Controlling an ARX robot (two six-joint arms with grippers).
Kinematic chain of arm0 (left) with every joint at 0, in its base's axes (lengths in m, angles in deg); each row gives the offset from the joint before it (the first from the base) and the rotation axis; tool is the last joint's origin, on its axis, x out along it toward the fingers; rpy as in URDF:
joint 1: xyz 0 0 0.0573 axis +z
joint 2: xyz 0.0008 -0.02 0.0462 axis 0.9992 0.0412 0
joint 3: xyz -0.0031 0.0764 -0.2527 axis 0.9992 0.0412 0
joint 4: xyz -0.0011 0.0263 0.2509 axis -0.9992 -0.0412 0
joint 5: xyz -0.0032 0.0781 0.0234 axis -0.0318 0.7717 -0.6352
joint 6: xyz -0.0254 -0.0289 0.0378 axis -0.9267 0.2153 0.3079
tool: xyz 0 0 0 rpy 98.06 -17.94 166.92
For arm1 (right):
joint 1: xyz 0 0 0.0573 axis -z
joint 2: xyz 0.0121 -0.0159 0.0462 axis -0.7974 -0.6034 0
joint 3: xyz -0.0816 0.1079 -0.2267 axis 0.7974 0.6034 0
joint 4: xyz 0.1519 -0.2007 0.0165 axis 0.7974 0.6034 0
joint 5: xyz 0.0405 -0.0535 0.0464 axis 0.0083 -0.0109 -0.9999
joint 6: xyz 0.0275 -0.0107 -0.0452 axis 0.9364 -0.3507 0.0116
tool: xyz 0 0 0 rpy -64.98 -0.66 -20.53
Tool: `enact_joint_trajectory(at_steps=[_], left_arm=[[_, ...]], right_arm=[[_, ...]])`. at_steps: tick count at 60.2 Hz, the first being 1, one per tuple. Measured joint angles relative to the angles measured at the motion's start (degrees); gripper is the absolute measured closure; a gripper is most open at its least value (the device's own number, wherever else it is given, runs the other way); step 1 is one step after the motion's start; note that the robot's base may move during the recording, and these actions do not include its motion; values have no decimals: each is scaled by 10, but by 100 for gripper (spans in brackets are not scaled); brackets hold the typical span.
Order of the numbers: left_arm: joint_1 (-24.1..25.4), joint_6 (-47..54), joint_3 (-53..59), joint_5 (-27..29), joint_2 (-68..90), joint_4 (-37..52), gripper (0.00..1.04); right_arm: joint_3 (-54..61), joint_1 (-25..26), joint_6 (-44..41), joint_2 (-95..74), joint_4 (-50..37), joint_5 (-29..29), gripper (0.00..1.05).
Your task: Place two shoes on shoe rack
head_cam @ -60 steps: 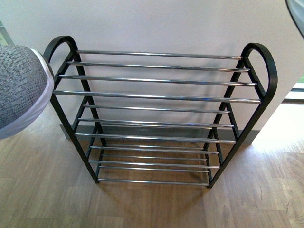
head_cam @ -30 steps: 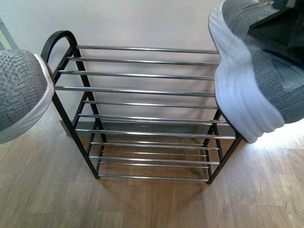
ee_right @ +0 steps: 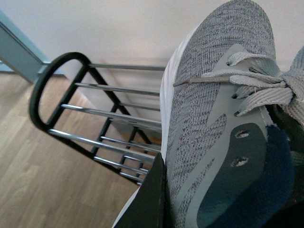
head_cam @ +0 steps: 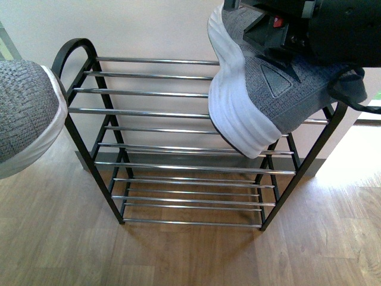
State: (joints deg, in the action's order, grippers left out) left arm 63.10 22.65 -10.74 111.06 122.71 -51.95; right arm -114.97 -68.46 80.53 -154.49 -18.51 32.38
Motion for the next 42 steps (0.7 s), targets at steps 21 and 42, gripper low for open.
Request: enact_joint_trajectory(at_steps=[21, 42], left_arm=[[0, 0, 0, 0, 0, 0, 103], [0, 0, 0, 0, 0, 0, 103]], right_arm=[[-129, 49, -151, -173, -32, 15, 103], [-184, 92, -312, -215, 23, 41, 103]])
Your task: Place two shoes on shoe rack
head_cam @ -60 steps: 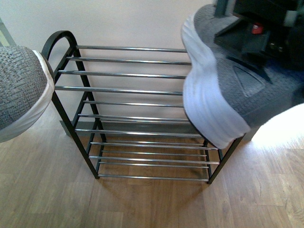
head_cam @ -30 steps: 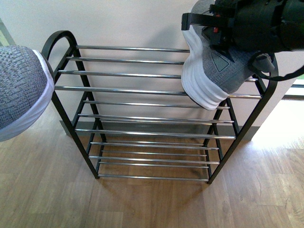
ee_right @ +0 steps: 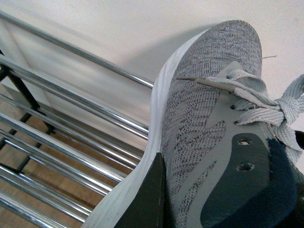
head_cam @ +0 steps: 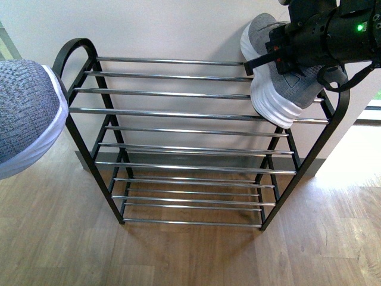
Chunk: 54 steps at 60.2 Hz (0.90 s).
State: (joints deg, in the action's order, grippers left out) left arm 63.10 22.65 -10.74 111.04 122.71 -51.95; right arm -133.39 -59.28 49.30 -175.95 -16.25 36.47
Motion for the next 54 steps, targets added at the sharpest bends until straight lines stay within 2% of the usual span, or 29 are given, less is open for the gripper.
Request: enact_joint_trajectory(at_steps=[12, 20, 29, 40, 54], left_arm=[[0, 0, 0, 0, 0, 0, 103], [0, 0, 0, 0, 0, 0, 103], [0, 0, 0, 0, 0, 0, 103], [0, 0, 0, 0, 0, 0, 103], [0, 0, 0, 0, 0, 0, 103]], right_arm=[[0, 14, -53, 15, 41, 14, 103], [7, 35, -63, 39, 78, 32, 103], [24, 34, -71, 76, 85, 45, 103], [38, 23, -61, 75, 83, 51, 103], [36, 17, -7, 72, 115, 51, 103]])
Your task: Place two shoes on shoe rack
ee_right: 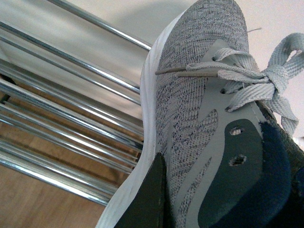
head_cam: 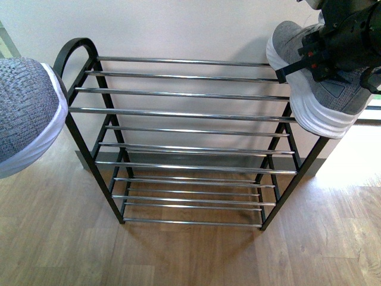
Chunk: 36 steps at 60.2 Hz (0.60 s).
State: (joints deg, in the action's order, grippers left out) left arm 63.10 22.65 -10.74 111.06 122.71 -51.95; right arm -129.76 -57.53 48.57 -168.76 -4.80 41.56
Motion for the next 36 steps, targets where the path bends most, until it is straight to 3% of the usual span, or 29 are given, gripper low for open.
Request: enact_joint_trajectory(at_steps=[25, 33, 36], left_arm=[[0, 0, 0, 0, 0, 0, 103], [0, 0, 0, 0, 0, 0, 103], [0, 0, 0, 0, 0, 0, 103]], right_arm=[[-7, -19, 31, -29, -31, 15, 103], [-8, -16, 52, -25, -20, -23, 72], [-8, -14, 55, -23, -19, -31, 65]])
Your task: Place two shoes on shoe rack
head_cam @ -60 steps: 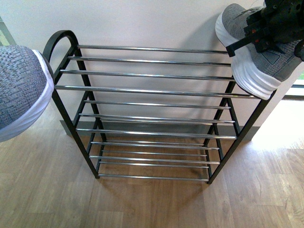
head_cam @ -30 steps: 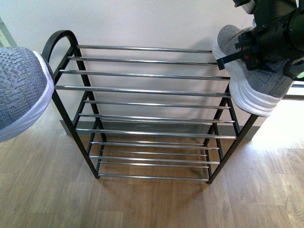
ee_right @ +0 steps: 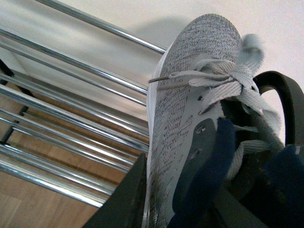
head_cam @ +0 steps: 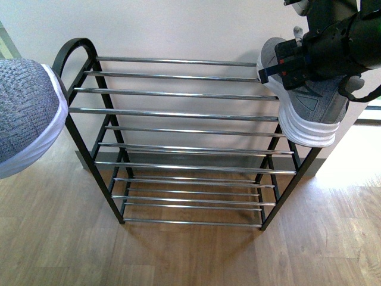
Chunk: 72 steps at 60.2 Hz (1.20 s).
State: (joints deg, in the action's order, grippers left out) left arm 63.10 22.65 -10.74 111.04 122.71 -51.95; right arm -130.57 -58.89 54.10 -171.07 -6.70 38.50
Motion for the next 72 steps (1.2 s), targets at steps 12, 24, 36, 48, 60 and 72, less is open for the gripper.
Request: enact_joint_trajectory(at_steps=[12, 24, 36, 48, 60, 72], left_arm=[[0, 0, 0, 0, 0, 0, 103], [0, 0, 0, 0, 0, 0, 103], [0, 0, 0, 0, 0, 0, 103], [0, 0, 0, 0, 0, 0, 103], [0, 0, 0, 0, 0, 0, 103], [0, 0, 0, 0, 0, 0, 103]], right_arm=[[-11, 26, 6, 48, 47, -52, 32], [-38, 116, 21, 162, 159, -173, 9], [134, 161, 74, 263, -163, -147, 33], [305, 126, 94, 341, -294, -131, 70], [397, 115, 97, 406, -315, -111, 101], [466, 99, 98, 471, -318, -100, 103]])
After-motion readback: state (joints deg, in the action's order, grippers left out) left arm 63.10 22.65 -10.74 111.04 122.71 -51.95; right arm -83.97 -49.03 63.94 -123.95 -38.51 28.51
